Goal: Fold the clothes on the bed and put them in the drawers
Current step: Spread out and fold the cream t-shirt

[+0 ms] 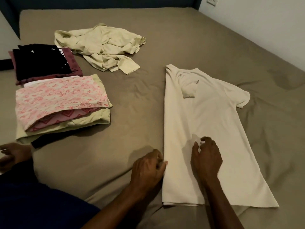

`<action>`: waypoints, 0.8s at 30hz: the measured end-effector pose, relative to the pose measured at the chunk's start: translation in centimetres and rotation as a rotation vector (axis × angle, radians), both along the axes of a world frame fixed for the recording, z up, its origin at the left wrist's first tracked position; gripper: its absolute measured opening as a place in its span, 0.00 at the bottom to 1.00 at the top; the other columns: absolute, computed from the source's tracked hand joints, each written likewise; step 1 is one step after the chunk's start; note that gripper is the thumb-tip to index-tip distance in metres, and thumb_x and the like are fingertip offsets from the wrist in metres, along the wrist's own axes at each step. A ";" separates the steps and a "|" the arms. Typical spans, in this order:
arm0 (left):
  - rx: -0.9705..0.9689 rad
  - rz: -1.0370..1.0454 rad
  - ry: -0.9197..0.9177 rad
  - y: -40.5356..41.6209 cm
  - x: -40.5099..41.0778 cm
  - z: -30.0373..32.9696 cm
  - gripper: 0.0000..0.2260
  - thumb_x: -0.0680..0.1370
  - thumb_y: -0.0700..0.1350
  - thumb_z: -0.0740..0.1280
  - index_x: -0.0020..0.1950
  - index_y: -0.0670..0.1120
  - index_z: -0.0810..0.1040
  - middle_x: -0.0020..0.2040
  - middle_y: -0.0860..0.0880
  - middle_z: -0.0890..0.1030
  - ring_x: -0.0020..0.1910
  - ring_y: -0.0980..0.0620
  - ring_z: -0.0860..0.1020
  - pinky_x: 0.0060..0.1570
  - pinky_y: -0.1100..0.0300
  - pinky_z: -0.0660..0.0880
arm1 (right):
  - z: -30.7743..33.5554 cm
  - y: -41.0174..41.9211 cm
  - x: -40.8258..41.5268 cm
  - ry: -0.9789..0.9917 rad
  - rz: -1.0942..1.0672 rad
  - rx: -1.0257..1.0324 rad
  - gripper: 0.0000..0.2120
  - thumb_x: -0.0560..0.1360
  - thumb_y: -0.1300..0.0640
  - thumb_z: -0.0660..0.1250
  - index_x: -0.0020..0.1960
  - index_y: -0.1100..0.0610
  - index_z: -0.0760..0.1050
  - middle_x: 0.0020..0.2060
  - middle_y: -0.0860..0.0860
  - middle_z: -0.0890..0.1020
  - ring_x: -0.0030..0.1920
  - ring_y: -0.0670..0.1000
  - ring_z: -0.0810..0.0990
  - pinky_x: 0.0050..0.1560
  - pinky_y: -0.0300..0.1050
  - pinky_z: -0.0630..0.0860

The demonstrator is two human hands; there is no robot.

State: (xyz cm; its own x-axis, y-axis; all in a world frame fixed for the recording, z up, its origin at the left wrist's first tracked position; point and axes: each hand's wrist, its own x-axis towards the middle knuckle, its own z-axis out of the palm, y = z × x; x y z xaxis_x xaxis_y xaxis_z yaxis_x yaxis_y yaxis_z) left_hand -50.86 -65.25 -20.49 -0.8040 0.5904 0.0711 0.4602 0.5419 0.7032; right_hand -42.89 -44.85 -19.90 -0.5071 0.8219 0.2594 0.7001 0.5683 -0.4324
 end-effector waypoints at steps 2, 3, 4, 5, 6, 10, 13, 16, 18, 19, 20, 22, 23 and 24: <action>0.092 0.043 0.092 1.6 -1.4 -0.3 0.07 0.79 0.54 0.66 0.47 0.52 0.76 0.41 0.55 0.79 0.39 0.54 0.76 0.40 0.53 0.76 | 0.3 3.4 -4.0 0.065 0.035 -0.041 0.12 0.80 0.52 0.67 0.60 0.57 0.75 0.50 0.54 0.81 0.52 0.58 0.81 0.48 0.52 0.76; 0.109 0.060 0.119 2.4 -2.3 -0.5 0.06 0.80 0.52 0.67 0.50 0.51 0.78 0.45 0.55 0.79 0.41 0.54 0.77 0.42 0.54 0.76 | 0.3 5.1 -6.2 0.087 0.053 -0.056 0.13 0.80 0.52 0.67 0.61 0.57 0.74 0.50 0.54 0.81 0.52 0.58 0.80 0.49 0.52 0.75; 0.116 0.067 0.143 3.5 -3.5 -0.7 0.06 0.80 0.52 0.67 0.53 0.51 0.79 0.48 0.54 0.80 0.44 0.54 0.77 0.44 0.55 0.76 | 0.3 7.2 -8.7 0.111 0.069 -0.072 0.14 0.80 0.52 0.67 0.61 0.58 0.74 0.51 0.55 0.81 0.53 0.58 0.80 0.50 0.52 0.75; 0.121 0.071 0.149 4.4 -4.5 -0.8 0.06 0.80 0.51 0.67 0.54 0.51 0.79 0.50 0.54 0.80 0.46 0.54 0.77 0.45 0.55 0.76 | 0.3 9.1 -11.1 0.137 0.079 -0.107 0.15 0.80 0.52 0.67 0.62 0.58 0.73 0.51 0.55 0.81 0.54 0.59 0.80 0.51 0.53 0.74; 0.134 0.080 0.139 5.2 -5.4 -1.0 0.07 0.80 0.51 0.67 0.55 0.50 0.79 0.50 0.54 0.80 0.46 0.53 0.78 0.46 0.55 0.76 | 0.1 10.9 -13.3 0.163 0.077 -0.147 0.16 0.80 0.51 0.66 0.63 0.59 0.72 0.52 0.57 0.81 0.54 0.60 0.80 0.52 0.54 0.74; 0.166 0.146 0.060 8.6 -9.4 -0.8 0.10 0.82 0.52 0.67 0.56 0.47 0.79 0.48 0.52 0.82 0.44 0.54 0.79 0.48 0.53 0.77 | -0.6 17.8 -20.4 0.138 0.045 -0.138 0.26 0.80 0.46 0.66 0.72 0.59 0.66 0.62 0.63 0.74 0.61 0.66 0.75 0.56 0.59 0.75; 0.186 0.169 0.138 10.7 -13.4 -0.2 0.14 0.82 0.53 0.66 0.63 0.47 0.80 0.55 0.51 0.83 0.51 0.53 0.81 0.54 0.55 0.79 | -2.0 21.1 -22.5 -0.031 0.102 -0.092 0.38 0.78 0.33 0.64 0.81 0.49 0.57 0.71 0.62 0.67 0.66 0.66 0.69 0.61 0.63 0.73; 0.202 0.159 0.212 13.7 -18.6 -0.1 0.17 0.81 0.53 0.63 0.66 0.48 0.81 0.60 0.49 0.83 0.55 0.50 0.82 0.56 0.57 0.78 | -3.4 22.3 -23.2 -0.053 0.121 -0.070 0.38 0.77 0.28 0.58 0.81 0.43 0.57 0.73 0.60 0.67 0.65 0.66 0.69 0.62 0.62 0.73; 0.155 0.084 0.276 17.0 -22.6 -0.6 0.17 0.82 0.53 0.62 0.65 0.47 0.81 0.60 0.47 0.83 0.56 0.46 0.81 0.56 0.52 0.78 | -4.1 22.9 -23.3 -0.034 0.110 -0.050 0.37 0.77 0.27 0.56 0.81 0.42 0.58 0.73 0.59 0.67 0.64 0.65 0.69 0.62 0.61 0.74; 0.146 0.034 0.316 18.5 -24.4 -1.0 0.17 0.82 0.54 0.61 0.65 0.47 0.81 0.60 0.47 0.83 0.56 0.44 0.80 0.57 0.50 0.77 | -4.1 22.7 -23.2 -0.027 0.113 -0.053 0.37 0.77 0.26 0.55 0.81 0.42 0.57 0.74 0.58 0.66 0.65 0.64 0.69 0.63 0.61 0.74; 0.158 -0.005 0.317 20.2 -26.3 -1.2 0.18 0.82 0.53 0.62 0.66 0.47 0.81 0.60 0.47 0.82 0.58 0.44 0.79 0.59 0.49 0.75 | -3.8 22.7 -23.3 -0.022 0.108 -0.066 0.37 0.76 0.25 0.54 0.81 0.40 0.56 0.74 0.57 0.66 0.67 0.63 0.68 0.63 0.61 0.74; 0.241 -0.006 0.141 23.6 -29.3 -1.0 0.16 0.81 0.50 0.65 0.68 0.51 0.80 0.61 0.49 0.82 0.59 0.48 0.79 0.62 0.53 0.73 | -3.8 22.9 -23.6 -0.015 0.088 -0.092 0.38 0.76 0.24 0.54 0.80 0.38 0.54 0.75 0.54 0.65 0.68 0.61 0.67 0.61 0.61 0.74; 0.266 0.027 0.053 24.8 -30.5 -0.9 0.16 0.80 0.49 0.67 0.67 0.54 0.80 0.60 0.51 0.82 0.58 0.51 0.79 0.60 0.55 0.74 | -3.7 22.9 -23.6 -0.017 0.079 -0.098 0.39 0.75 0.23 0.55 0.81 0.38 0.54 0.74 0.53 0.65 0.69 0.61 0.67 0.59 0.61 0.75; 0.256 0.080 -0.003 26.2 -31.8 -1.0 0.15 0.79 0.50 0.68 0.65 0.56 0.81 0.59 0.53 0.82 0.57 0.52 0.80 0.58 0.56 0.75 | -3.8 23.3 -24.1 -0.026 0.069 -0.090 0.40 0.74 0.22 0.54 0.81 0.39 0.52 0.73 0.52 0.65 0.68 0.60 0.68 0.57 0.60 0.76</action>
